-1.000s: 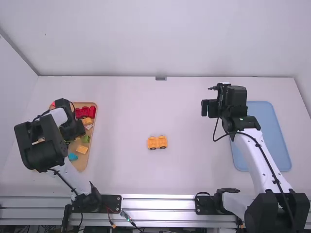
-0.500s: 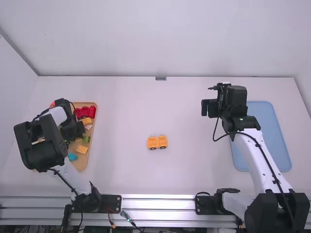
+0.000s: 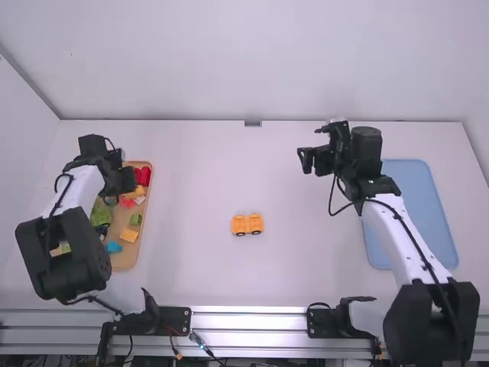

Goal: Assemble lego blocks to make yellow taxi

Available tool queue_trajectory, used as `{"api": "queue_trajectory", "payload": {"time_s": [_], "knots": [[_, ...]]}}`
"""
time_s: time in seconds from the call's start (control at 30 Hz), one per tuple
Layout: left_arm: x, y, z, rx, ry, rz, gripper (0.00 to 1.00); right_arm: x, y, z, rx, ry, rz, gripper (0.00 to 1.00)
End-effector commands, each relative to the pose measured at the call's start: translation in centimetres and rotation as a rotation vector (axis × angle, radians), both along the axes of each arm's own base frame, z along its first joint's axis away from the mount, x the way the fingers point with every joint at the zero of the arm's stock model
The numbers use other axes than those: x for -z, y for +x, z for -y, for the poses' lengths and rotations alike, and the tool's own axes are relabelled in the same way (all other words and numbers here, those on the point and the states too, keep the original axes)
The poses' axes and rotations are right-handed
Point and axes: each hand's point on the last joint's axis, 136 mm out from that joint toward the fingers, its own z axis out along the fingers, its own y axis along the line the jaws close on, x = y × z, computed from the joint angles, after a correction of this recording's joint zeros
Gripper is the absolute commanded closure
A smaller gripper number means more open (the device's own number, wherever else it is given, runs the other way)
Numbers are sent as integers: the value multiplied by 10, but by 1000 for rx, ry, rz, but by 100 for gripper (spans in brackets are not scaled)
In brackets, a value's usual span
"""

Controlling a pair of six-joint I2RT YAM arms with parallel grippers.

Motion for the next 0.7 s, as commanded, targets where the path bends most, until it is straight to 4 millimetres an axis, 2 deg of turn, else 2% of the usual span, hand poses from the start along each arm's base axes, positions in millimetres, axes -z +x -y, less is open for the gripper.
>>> {"api": "queue_trajectory", "payload": {"time_s": [0.0, 0.03, 0.07, 0.1, 0.13, 0.17, 0.2, 0.23, 0.27, 0.3, 0.4, 0.43, 0.5, 0.67], "knots": [[-16, 9, 63, 246, -94, 95, 83, 8, 4, -38, -157, 81, -17, 1], [-28, 16, 97, 391, -148, 168, 81, 14, 7, -56, -233, 119, -9, 1], [-30, 16, 102, 410, -156, 176, 80, 16, 8, -61, -255, 130, -6, 1], [-37, 18, 124, 507, -196, 218, 80, 18, 8, -70, -300, 152, 2, 1], [-48, 18, 156, 648, -262, 282, 82, 22, 7, -90, -400, 203, 18, 1], [-57, 16, 179, 745, -309, 328, 82, 23, 3, -102, -468, 237, 29, 1], [-59, 15, 187, 777, -324, 344, 82, 23, 2, -106, -496, 251, 34, 1], [-66, 12, 207, 861, -360, 383, 82, 24, -4, -118, -578, 291, 50, 1], [-76, 8, 235, 986, -404, 449, 81, 22, -17, -135, -730, 359, 83, 1], [-78, 7, 240, 1005, -412, 460, 81, 21, -20, -137, -756, 370, 90, 1], [-90, 2, 279, 1143, -472, 545, 78, 17, -39, -151, -926, 476, 96, 0], [-91, 2, 282, 1154, -475, 552, 79, 16, -40, -152, -938, 484, 98, 0], [-96, -3, 301, 1219, -499, 586, 80, 13, -45, -154, -1000, 527, 95, 3], [-95, -8, 326, 1300, -524, 618, 82, 6, -54, -155, -1101, 561, 98, 8]]}}
